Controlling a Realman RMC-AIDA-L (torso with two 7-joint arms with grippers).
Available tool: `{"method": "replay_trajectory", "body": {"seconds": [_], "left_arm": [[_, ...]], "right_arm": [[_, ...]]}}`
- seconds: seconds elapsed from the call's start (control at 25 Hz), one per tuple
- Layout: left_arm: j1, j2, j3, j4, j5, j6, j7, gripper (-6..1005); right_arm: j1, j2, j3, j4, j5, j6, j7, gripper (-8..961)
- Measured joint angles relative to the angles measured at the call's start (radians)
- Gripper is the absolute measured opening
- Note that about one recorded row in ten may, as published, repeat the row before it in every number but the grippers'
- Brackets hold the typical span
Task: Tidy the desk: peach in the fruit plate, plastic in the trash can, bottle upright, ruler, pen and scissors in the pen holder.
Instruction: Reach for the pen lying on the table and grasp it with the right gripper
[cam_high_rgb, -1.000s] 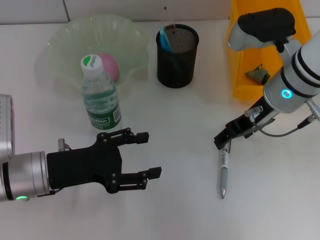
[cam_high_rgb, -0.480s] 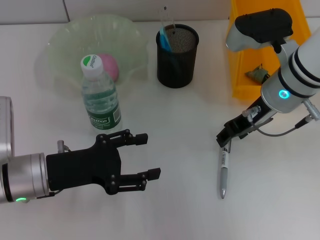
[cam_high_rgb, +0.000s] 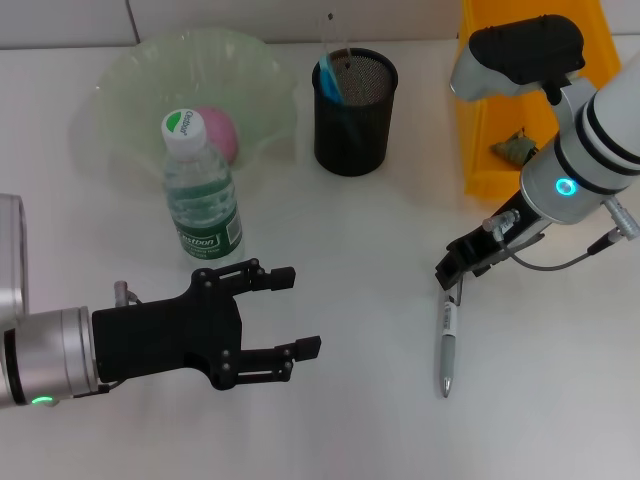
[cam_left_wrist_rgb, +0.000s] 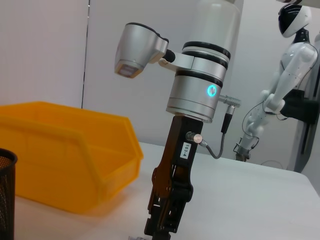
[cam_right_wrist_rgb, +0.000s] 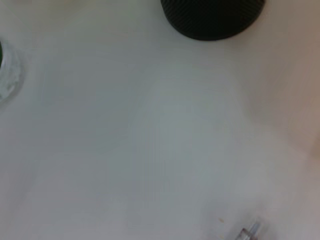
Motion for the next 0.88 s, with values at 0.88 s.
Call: {"method": "replay_trajectory", "body": {"seconds": [0.88], "left_arm": [[0.007, 0.002, -0.001, 0.000, -0.001, 0.000, 0.000, 813]], "right_arm": [[0.031, 0.000, -0.025, 0.055, 0.000, 0.019, -0.001, 346]]}}
